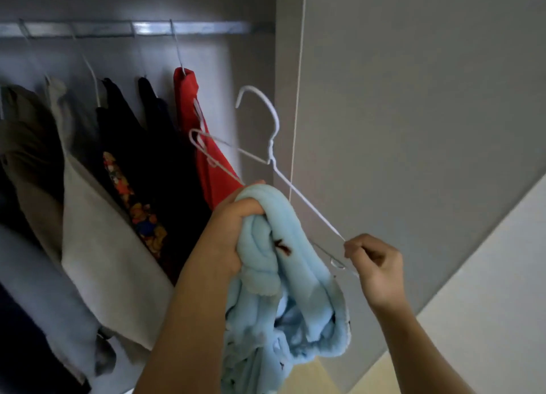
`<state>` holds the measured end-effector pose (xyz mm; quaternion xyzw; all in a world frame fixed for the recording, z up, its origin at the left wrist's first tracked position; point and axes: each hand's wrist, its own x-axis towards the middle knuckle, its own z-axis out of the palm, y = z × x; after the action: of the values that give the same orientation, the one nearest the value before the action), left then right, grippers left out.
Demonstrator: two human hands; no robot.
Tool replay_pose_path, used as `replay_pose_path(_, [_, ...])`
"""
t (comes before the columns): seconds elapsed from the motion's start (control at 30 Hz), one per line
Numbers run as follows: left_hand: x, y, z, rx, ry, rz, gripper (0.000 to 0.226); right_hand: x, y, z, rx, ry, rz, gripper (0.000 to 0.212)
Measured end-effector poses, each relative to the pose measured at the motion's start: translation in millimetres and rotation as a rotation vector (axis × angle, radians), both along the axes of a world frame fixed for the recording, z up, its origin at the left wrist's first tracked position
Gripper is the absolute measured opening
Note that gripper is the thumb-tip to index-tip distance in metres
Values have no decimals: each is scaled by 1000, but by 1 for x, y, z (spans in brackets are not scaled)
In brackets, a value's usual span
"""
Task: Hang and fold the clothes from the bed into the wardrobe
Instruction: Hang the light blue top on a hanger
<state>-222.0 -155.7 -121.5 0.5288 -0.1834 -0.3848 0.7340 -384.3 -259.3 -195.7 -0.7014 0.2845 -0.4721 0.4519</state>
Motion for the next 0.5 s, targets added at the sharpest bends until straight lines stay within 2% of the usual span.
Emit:
replay_pose_path(0.1, [-48, 0, -5, -54, -11, 43, 28, -54, 5, -10, -29, 58, -5, 39])
replay_pose_path(0.23, [-97, 16, -9, -76, 50, 30, 32, -106, 23, -26, 56, 79, -48, 57])
replay_pose_path(0.37, [-119, 27, -12, -63, 152, 118, 28, -144, 23, -39, 177, 103, -115, 53])
replay_pose_path(0.5, [-139, 20, -10, 22, 88, 72, 43, -160, 25, -42, 258, 155, -102, 48])
